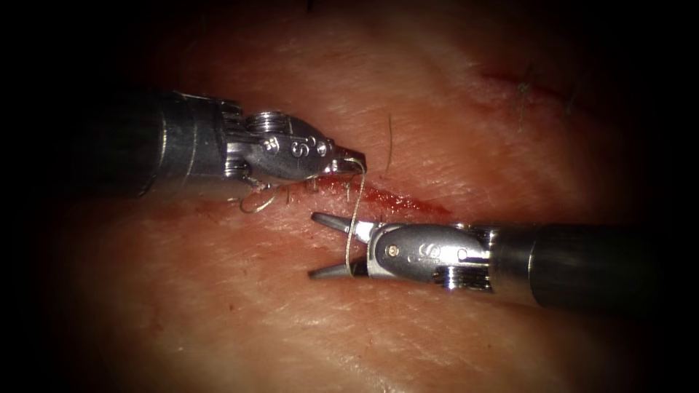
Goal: Wound Closure
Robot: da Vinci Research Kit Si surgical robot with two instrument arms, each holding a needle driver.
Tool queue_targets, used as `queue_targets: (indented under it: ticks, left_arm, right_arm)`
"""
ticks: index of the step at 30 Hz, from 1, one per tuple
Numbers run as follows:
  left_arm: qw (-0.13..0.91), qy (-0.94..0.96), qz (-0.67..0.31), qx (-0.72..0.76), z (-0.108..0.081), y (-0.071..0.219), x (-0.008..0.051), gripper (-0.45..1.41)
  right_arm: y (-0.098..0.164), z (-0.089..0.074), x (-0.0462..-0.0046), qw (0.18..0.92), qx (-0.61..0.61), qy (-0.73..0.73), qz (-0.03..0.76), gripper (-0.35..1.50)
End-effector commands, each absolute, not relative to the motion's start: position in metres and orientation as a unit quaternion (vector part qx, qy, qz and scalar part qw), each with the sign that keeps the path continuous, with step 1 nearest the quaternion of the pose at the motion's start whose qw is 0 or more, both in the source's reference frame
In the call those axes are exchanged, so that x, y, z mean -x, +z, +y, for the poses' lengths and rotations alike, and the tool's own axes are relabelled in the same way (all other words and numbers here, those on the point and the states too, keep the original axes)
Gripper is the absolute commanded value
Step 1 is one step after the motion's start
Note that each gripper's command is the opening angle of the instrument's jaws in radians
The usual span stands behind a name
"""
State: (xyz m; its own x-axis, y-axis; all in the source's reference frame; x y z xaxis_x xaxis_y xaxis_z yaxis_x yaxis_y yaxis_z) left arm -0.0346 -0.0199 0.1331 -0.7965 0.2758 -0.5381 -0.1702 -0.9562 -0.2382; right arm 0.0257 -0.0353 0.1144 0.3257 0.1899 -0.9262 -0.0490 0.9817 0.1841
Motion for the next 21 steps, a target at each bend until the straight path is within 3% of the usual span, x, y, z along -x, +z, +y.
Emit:
queue_targets:
  ticks: [1, 8, 21]
  left_arm:
    - [0.117, 0.943, -0.091, 0.298, -0.0199, 0.1339, 0.0352, -0.45]
    - [0.115, 0.941, -0.097, 0.304, -0.02, 0.1355, 0.0361, -0.45]
    - [0.098, 0.946, -0.094, 0.293, -0.0211, 0.1403, 0.0357, -0.45]
  right_arm:
    - [0.1148, -0.0356, -0.0266, 0.81, -0.06, 0.075, 0.578, 1.11]
    - [0.1138, -0.0359, -0.0274, 0.797, -0.059, 0.074, 0.596, 1.14]
    - [0.111, -0.0339, -0.0255, 0.762, -0.047, 0.098, 0.639, 1.03]
